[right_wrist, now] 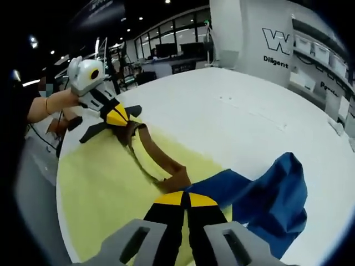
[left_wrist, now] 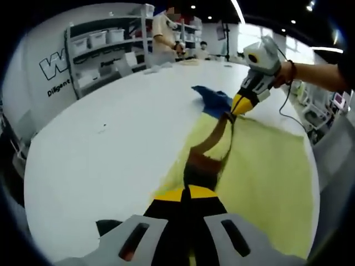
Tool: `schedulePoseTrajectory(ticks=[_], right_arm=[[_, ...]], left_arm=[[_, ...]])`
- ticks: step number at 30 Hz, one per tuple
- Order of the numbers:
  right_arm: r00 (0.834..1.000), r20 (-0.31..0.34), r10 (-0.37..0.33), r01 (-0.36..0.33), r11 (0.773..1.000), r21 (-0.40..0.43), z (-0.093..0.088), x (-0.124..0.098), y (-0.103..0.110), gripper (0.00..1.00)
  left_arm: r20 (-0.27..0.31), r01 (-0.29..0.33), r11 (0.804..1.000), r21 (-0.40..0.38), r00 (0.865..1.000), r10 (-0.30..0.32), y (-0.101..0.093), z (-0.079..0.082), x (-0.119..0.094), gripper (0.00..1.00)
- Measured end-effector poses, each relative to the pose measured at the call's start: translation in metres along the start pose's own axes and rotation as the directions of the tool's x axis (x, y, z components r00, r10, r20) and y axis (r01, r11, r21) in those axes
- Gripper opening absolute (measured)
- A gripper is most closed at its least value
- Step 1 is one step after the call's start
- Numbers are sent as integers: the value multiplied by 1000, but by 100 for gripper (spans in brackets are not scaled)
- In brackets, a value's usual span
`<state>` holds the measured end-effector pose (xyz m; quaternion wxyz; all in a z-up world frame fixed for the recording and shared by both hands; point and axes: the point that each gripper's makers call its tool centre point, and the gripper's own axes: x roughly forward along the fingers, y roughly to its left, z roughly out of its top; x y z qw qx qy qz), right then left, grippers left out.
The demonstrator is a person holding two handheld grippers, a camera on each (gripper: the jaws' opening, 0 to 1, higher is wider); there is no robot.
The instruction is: Fold the garment on the visible template until the final outline fits inside the template.
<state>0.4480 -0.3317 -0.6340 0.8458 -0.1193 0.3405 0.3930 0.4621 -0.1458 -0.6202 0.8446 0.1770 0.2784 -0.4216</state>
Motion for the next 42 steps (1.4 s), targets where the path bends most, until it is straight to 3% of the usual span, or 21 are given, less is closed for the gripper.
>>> schedulePoseTrajectory(ticks=[7, 15, 21, 25, 31, 42], right_arm=[[997, 61, -44, 46, 998, -40, 38, -3, -13, 0], [987, 119, -106, 115, 991, -68, 83, 11, -35, 0], [983, 122, -138, 146, 987, -61, 102, 29, -53, 0], [979, 102, -177, 185, 980, -74, 106, 45, -68, 0], [972, 73, -225, 230, 971, -59, 107, 66, -90, 0], [965, -26, -260, 259, 965, -49, 85, 102, -108, 0]], left_arm=[[56, -76, 996, 38, 996, 74, 22, 33, -10, 5], [41, -148, 986, 74, 989, 145, 64, 50, -7, 5], [36, -194, 980, 52, 981, 193, 99, 56, 3, 5], [29, -180, 983, 23, 983, 180, 111, 60, 15, 5], [-12, -176, 984, 1, 984, 176, 127, 52, 35, 5], [-131, -169, 985, 39, 976, 173, 140, 17, 74, 5]])
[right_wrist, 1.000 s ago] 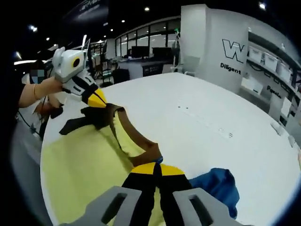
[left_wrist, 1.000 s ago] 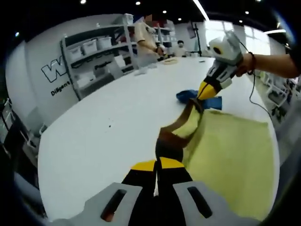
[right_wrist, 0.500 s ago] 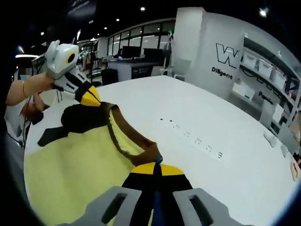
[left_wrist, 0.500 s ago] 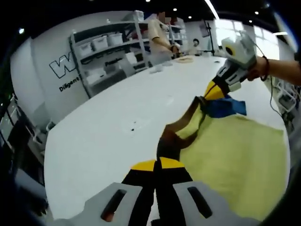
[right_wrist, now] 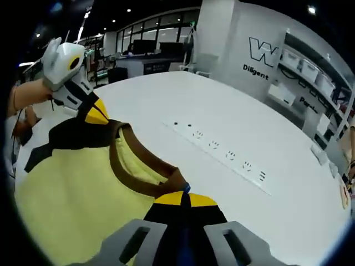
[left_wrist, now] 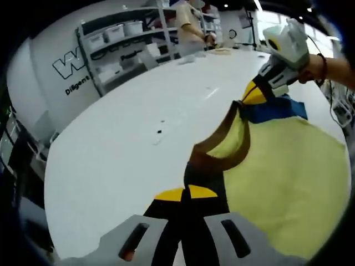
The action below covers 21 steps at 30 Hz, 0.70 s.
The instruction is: Fold the garment on the visible template until the final outline fits inside the template.
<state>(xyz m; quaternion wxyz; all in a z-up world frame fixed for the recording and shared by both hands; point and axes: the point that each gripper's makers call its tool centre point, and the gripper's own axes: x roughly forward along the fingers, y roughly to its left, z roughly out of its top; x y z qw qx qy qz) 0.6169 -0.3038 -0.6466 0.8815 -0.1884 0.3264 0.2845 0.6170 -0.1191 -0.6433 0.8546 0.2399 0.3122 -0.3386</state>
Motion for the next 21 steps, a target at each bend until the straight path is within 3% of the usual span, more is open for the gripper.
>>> schedulePoseTrajectory(ticks=[16, 20, 21], right_arm=[[998, -52, -47, 49, 998, 29, -12, 26, -7, 0], [997, -39, -72, 74, 995, 67, -14, 32, -11, 0], [997, -31, -75, 78, 990, 118, -13, 32, -11, 0]], left_arm=[[-59, -50, 998, 25, 997, 52, 4, -14, 21, 5], [-63, -59, 998, 11, 996, 59, 6, -14, 23, 5], [-63, -63, 998, 13, 996, 64, 7, -15, 22, 5]])
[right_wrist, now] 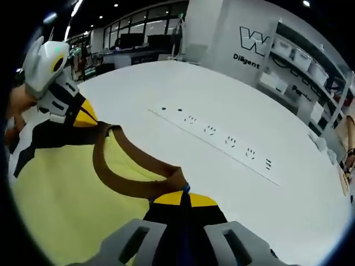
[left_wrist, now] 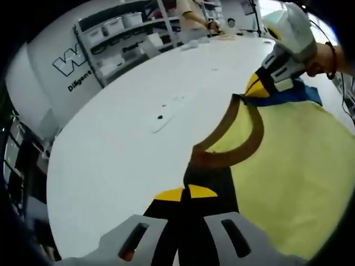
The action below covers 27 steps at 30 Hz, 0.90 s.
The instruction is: Fold the garment on the visible template until the final outline fits inside the template.
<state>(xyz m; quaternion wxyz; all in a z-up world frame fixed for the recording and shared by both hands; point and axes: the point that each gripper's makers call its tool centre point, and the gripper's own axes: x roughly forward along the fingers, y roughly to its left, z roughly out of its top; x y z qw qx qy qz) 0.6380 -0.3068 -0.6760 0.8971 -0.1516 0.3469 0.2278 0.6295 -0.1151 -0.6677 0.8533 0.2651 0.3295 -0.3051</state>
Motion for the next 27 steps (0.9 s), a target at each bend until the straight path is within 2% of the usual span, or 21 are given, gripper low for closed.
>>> schedulePoseTrajectory(ticks=[6, 10, 11, 12, 16, 21, 24, 27], right_arm=[[1000, 6, -7, 7, 999, 52, -1, 0, -3, 0], [1000, 26, -12, 10, 997, 81, 2, -3, -4, 11], [999, 34, -3, 0, 995, 98, 3, -4, -2, 15], [999, 43, 0, -6, 992, 124, 5, -6, -1, 22], [995, 101, 23, -39, 985, 167, 14, -14, 4, 51], [993, 109, 39, -61, 977, 204, 15, -26, 10, 72], [991, 121, 50, -78, 968, 239, 14, -38, 17, 86], [990, 135, 51, -83, 965, 250, 13, -48, 20, 96]], left_arm=[[-27, -44, 998, -53, 999, 43, 8, -4, -3, 8], [-10, -54, 990, -134, 999, 53, 15, -2, -11, 20], [-7, -57, 987, -148, 998, 56, 17, -2, -13, 23], [-2, -67, 982, -175, 998, 68, 21, -2, -17, 28], [14, -82, 976, -204, 996, 86, 28, -1, -30, 44], [29, -123, 964, -237, 991, 134, 38, -4, -50, 71], [41, -134, 957, -257, 988, 149, 40, -7, -62, 82], [51, -128, 951, -281, 988, 148, 39, -10, -74, 90]])
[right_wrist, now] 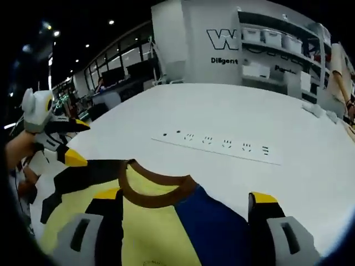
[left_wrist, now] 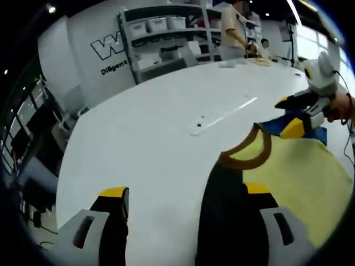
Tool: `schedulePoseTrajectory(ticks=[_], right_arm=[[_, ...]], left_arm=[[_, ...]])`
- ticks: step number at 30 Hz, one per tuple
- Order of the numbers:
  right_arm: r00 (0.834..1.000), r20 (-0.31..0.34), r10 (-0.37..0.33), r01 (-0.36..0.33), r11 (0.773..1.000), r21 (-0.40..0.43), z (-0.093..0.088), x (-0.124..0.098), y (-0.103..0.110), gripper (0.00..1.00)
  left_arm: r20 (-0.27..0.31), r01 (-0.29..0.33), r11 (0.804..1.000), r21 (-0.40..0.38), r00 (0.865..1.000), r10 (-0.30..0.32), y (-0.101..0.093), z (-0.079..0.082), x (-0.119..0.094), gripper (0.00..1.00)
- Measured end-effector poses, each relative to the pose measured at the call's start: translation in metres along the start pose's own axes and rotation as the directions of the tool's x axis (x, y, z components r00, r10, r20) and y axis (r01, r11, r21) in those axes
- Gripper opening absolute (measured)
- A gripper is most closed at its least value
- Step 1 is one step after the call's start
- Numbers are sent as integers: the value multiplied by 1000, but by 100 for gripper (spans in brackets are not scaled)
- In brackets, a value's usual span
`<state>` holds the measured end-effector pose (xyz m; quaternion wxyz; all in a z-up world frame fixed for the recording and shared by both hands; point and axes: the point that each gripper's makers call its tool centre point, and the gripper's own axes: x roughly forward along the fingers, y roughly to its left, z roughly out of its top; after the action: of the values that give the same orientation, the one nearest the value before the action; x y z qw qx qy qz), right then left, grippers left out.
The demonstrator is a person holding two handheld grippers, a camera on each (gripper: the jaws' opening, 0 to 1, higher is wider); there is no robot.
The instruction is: Fold the garment on the visible template until the final outline fits inside the template.
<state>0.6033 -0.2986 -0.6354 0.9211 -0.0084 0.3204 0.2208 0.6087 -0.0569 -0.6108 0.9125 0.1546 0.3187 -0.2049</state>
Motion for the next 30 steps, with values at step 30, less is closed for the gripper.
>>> schedulePoseTrajectory(ticks=[30], right_arm=[[998, 6, 55, -55, 998, -32, -31, -80, 6, 99]], left_arm=[[21, 58, 998, -10, 998, -58, -16, -54, -78, 92]])
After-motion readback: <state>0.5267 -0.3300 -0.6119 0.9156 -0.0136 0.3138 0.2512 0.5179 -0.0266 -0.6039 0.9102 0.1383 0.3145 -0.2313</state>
